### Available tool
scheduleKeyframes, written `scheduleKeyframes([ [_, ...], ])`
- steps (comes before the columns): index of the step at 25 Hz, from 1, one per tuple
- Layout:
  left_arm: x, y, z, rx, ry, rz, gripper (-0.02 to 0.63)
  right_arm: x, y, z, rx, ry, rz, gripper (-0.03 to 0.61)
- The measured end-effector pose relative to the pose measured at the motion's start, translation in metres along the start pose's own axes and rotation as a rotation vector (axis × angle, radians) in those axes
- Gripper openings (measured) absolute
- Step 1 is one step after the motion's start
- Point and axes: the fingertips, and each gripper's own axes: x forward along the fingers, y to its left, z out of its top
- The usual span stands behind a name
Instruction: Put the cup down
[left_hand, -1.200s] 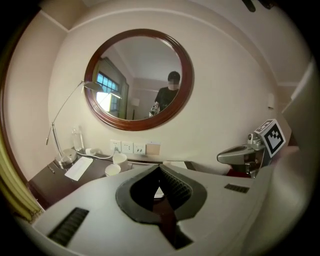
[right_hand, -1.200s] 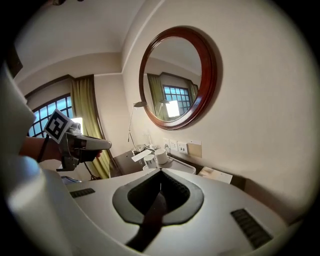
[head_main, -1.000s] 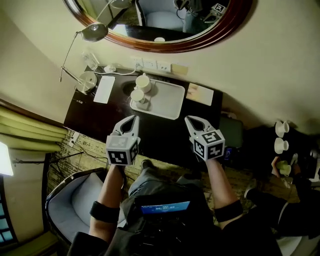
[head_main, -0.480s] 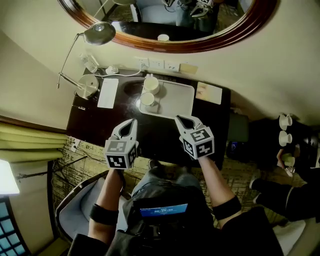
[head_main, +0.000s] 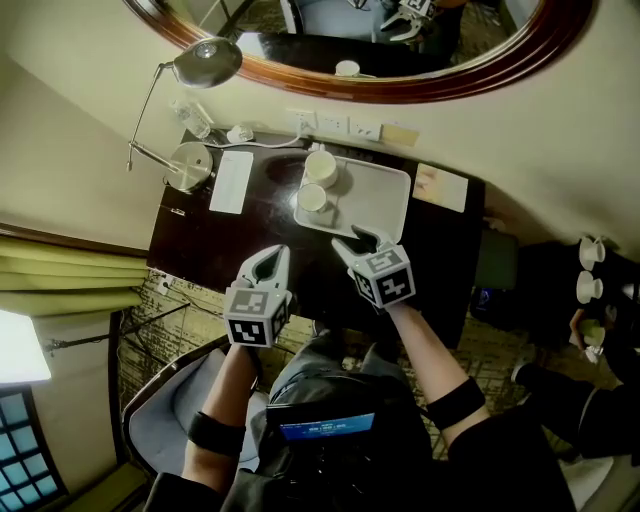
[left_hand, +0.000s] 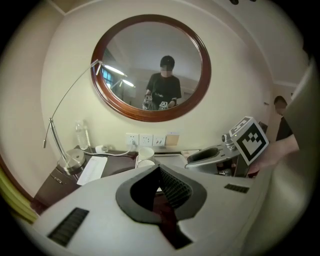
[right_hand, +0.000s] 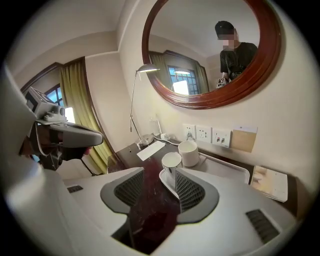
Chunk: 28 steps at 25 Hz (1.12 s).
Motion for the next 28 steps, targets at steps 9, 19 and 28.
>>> scheduleKeyframes([
  [9, 0.054, -0.002, 0.004, -0.010, 0.010, -0.063, 0.000, 0.012, -0.021, -0.003, 0.024, -0.001, -0.029, 0.217],
  [19, 0.068, 0.011, 0.010, -0.001, 0.020, -0.029, 0.000, 0.100, -0.025, 0.013, -0.051, 0.065, -0.007, 0.472],
  [28, 0.070, 0.034, -0.011, -0.021, 0.045, -0.002, 0.000, 0.180, -0.034, -0.001, -0.083, 0.117, -0.067, 0.492],
])
